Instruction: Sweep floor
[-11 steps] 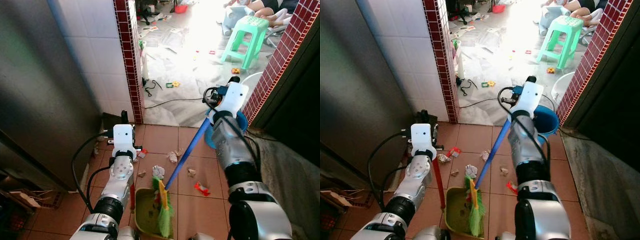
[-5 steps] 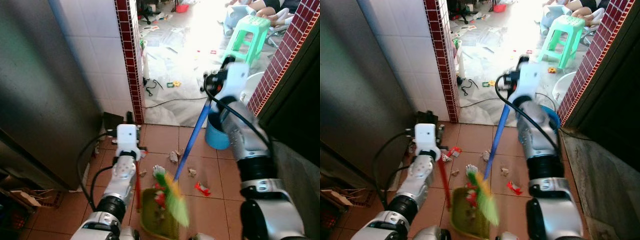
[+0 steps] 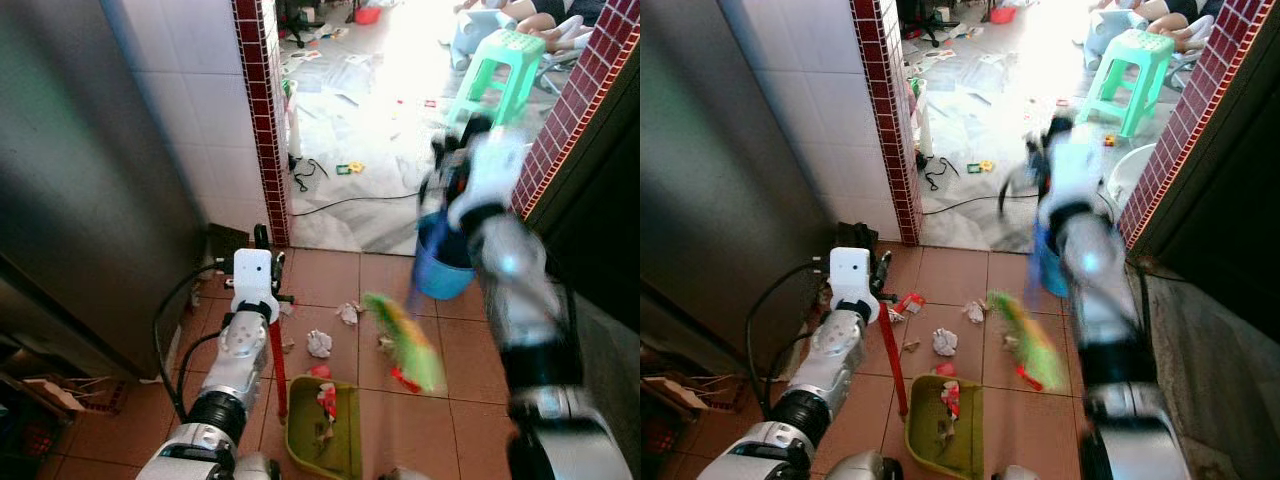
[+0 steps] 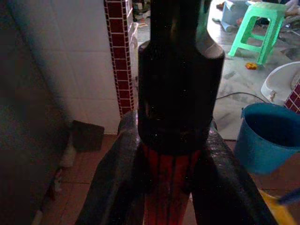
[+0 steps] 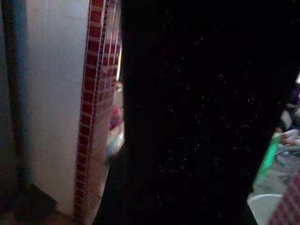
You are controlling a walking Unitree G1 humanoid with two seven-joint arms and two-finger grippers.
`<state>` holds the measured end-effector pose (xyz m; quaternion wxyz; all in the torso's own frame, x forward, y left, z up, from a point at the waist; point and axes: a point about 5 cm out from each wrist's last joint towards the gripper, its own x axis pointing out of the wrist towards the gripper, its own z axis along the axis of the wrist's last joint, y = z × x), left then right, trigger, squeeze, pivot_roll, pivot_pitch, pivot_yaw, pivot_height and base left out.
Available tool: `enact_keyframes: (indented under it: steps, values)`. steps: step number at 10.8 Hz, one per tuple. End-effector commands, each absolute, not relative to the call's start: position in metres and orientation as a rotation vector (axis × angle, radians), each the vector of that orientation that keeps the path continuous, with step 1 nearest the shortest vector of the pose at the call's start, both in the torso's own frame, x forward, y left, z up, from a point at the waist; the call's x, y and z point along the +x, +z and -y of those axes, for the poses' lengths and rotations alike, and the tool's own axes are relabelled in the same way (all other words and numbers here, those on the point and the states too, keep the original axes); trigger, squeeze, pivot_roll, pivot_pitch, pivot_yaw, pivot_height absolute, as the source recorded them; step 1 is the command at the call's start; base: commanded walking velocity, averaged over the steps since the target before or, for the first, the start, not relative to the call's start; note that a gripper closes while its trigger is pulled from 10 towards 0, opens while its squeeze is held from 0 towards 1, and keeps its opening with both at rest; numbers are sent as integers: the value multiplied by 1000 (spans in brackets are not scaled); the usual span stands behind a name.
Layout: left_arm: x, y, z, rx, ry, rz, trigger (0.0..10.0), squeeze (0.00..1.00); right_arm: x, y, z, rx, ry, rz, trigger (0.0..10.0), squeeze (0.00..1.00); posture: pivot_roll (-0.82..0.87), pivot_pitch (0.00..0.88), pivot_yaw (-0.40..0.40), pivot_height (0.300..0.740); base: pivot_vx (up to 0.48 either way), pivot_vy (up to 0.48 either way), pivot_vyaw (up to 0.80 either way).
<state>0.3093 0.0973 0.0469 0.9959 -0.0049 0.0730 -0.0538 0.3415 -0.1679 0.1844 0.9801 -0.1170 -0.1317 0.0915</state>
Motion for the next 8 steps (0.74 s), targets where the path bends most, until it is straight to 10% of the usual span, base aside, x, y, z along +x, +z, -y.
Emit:
enact_keyframes:
  steps: [1, 8]
  values:
    - [310, 48, -102, 15, -114, -143, 10000, 0, 341, 196, 169, -300, 166, 346, 10000, 0, -60, 0, 64, 740, 0, 0, 0]
    - [306, 42, -117, 20, -33, -176, 10000, 0, 342, 128, 139, 57, 223, 93, 10000, 0, -44, 0, 55, 740, 0, 0, 0]
